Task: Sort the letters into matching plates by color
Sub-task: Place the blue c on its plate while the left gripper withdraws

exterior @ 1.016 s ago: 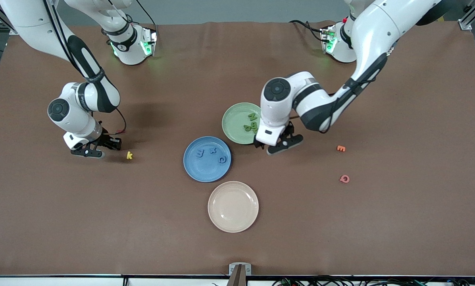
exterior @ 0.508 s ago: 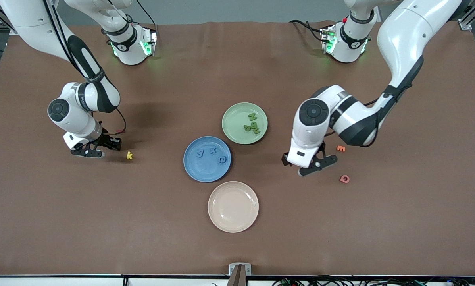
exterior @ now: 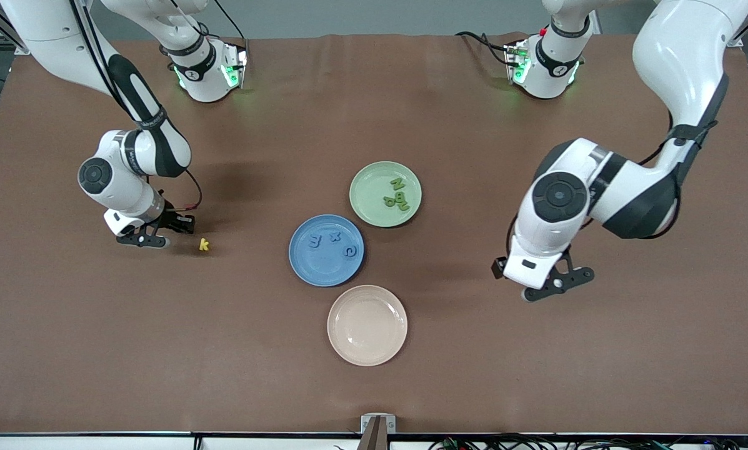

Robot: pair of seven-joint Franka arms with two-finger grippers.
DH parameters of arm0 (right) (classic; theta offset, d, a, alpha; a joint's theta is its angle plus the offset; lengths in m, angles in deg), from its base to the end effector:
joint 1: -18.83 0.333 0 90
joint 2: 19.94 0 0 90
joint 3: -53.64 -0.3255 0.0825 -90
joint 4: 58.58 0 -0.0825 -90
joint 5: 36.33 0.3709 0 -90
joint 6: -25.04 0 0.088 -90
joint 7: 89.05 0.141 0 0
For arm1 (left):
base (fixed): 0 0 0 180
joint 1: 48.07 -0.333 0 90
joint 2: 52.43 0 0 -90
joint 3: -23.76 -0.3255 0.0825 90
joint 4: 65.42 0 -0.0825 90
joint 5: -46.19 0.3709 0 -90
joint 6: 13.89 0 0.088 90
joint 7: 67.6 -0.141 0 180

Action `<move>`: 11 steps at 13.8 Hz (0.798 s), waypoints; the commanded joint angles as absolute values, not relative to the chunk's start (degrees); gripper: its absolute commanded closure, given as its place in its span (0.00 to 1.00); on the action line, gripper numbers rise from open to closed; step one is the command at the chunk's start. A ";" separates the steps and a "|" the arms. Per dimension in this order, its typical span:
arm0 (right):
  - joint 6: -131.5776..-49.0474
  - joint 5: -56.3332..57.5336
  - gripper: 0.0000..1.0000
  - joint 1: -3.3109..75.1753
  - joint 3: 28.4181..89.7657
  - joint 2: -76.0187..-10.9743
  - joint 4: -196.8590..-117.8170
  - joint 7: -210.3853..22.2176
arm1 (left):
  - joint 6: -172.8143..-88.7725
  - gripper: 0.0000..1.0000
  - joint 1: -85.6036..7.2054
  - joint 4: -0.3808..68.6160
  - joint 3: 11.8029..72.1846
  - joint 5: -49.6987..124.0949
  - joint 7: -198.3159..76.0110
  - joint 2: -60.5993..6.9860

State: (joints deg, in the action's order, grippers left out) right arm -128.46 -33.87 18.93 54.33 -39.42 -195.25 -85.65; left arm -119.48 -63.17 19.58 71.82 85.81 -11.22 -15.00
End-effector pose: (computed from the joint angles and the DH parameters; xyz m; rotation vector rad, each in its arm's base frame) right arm 0.4931 -0.0061 0.1616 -3.1231 0.1687 0.0727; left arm 0.6480 -0.2183 0.3568 -2.9333 -0.4199 -0.1252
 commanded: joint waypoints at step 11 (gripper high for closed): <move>-120.42 -32.82 1.00 39.02 53.64 -34.88 -187.44 -48.93 | -113.57 0.00 -51.59 19.92 39.32 56.49 -38.59 -40.28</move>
